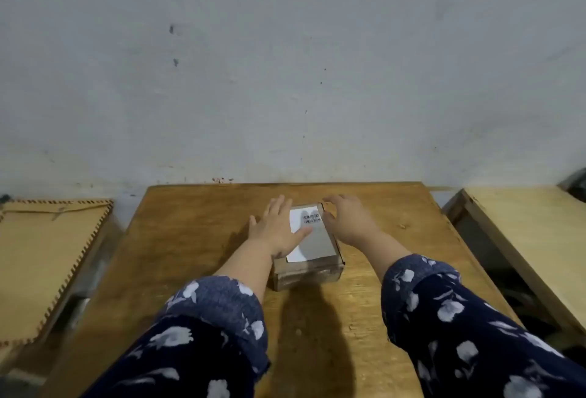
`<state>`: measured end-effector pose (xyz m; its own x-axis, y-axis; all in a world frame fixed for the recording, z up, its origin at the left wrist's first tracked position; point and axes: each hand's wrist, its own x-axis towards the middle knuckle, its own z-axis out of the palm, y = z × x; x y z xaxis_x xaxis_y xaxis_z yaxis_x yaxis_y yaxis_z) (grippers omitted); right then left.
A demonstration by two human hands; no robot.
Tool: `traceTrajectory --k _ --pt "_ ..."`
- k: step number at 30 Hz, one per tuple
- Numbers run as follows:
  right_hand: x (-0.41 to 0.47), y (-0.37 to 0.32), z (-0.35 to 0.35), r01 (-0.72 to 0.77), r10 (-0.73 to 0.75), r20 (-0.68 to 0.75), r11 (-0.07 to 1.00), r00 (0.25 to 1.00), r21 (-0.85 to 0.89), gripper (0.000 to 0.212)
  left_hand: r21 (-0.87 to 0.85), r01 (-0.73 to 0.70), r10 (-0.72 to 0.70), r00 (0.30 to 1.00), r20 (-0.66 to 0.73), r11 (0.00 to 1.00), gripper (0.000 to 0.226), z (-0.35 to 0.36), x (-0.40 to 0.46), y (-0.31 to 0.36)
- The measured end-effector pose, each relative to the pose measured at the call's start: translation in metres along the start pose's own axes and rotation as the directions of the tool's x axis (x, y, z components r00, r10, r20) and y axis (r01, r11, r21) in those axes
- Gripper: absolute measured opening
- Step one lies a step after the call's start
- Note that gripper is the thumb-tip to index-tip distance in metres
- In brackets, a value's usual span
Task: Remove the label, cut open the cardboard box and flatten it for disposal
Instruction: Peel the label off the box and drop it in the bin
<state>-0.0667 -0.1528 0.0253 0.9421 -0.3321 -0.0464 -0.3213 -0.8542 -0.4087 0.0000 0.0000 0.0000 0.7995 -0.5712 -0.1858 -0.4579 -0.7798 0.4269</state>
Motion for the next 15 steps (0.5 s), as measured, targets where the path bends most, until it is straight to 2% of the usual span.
traceTrajectory --k 3,8,15 --pt "0.007 0.011 0.012 -0.038 0.038 0.029 0.999 0.999 0.000 0.040 0.071 0.057 -0.061 0.997 0.048 0.996 0.100 0.019 0.002 -0.004" --pt "0.028 0.020 0.029 -0.001 -0.001 0.057 0.999 0.998 0.036 0.038 0.123 0.074 -0.076 0.997 0.014 0.990 0.125 0.042 0.000 -0.019" --pt "0.052 0.027 0.050 0.020 -0.019 -0.003 0.996 1.000 0.088 0.030 0.114 0.039 -0.027 0.994 -0.101 0.993 0.119 0.058 -0.001 -0.027"
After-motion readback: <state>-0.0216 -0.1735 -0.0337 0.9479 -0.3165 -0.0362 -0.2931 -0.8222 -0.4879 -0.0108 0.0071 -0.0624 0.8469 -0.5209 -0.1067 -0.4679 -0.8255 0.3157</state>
